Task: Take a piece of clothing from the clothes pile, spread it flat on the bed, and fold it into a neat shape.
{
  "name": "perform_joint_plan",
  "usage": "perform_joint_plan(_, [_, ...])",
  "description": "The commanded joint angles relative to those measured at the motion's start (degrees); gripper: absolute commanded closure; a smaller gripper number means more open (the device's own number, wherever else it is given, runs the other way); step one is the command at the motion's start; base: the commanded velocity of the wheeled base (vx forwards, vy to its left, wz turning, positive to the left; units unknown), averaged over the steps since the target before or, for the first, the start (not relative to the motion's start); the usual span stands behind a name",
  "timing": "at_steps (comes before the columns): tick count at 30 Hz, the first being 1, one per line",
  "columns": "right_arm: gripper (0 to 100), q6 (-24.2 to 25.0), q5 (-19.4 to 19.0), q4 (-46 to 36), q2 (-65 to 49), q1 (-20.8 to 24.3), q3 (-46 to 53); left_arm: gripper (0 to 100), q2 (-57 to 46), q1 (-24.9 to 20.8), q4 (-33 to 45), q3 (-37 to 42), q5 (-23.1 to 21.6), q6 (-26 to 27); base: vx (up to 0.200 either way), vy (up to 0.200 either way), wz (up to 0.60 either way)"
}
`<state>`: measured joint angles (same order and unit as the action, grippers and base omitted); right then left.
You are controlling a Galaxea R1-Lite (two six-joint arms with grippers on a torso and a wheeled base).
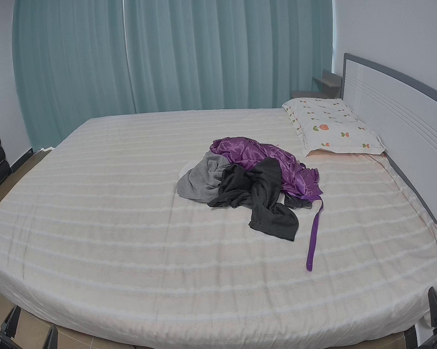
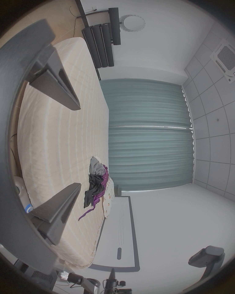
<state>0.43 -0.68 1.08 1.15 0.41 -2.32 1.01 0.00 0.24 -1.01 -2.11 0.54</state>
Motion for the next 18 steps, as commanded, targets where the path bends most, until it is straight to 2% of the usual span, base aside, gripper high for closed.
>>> perform_joint_plan(1, [0,-0.08,-4.24,-2.93,6.85,0.73,-8.93,0,-1.01,0.0,0.02,1.01,0.0,-0.01,0.0,0.0,0.0])
perform_joint_plan(4, [0,-0.34,-6.17,-2.49,11.69,0.73,-7.26,0,-1.01,0.0,0.02,1.01,0.0,-0.01,0.0,0.0,0.0])
perform_joint_plan(10, [0,0.19,-7.49,1.9,23.73,2.4,-7.53,0,-1.01,0.0,0.02,1.01,0.0,-0.01,0.0,0.0,0.0])
perform_joint_plan(13, [0,2.39,-7.75,6.12,31.2,3.54,-8.67,0,-1.01,0.0,0.02,1.01,0.0,-0.01,0.0,0.0,0.0])
perform_joint_plan(18, [0,6.78,-7.75,15.35,50.45,6.18,-11.22,0,-1.01,0.0,0.02,1.01,0.0,-0.01,0.0,0.0,0.0])
